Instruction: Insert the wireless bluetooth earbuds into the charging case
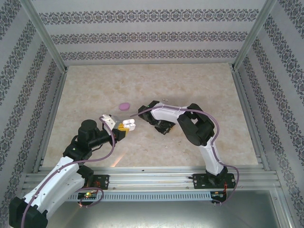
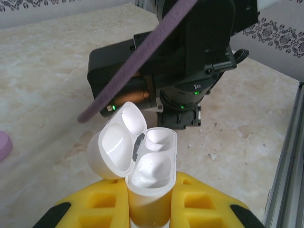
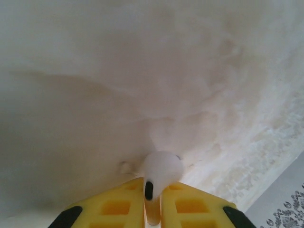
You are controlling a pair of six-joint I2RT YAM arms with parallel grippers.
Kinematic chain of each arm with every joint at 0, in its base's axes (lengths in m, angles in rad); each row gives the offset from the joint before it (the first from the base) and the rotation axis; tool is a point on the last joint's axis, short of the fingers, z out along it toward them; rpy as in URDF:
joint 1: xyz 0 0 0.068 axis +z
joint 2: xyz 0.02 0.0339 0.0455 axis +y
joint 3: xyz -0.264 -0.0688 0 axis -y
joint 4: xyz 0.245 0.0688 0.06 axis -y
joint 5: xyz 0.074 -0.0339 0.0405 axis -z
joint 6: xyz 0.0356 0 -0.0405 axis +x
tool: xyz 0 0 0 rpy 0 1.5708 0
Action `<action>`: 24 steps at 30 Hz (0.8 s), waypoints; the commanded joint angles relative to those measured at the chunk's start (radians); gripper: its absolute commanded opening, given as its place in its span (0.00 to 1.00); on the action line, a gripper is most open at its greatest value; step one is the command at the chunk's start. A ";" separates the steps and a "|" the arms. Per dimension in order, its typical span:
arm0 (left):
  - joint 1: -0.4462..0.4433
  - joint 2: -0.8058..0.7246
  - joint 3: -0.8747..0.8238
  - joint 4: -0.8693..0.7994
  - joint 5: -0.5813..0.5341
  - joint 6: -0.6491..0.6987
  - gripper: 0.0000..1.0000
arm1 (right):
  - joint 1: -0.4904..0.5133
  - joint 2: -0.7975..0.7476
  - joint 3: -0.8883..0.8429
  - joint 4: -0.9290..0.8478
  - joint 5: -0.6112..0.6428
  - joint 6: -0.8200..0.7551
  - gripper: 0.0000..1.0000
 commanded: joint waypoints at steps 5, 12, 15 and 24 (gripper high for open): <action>-0.009 0.001 0.051 -0.024 -0.016 0.037 0.00 | 0.024 -0.029 -0.003 0.025 -0.188 0.007 0.26; -0.009 0.004 0.066 -0.024 -0.006 0.023 0.00 | 0.023 -0.123 -0.027 0.082 -0.310 0.050 0.34; -0.008 -0.009 0.066 -0.033 -0.002 0.018 0.00 | 0.010 -0.178 -0.047 0.117 -0.365 0.068 0.36; -0.008 -0.024 0.047 -0.006 0.034 -0.028 0.00 | -0.145 -0.331 -0.158 0.273 -0.612 0.117 0.36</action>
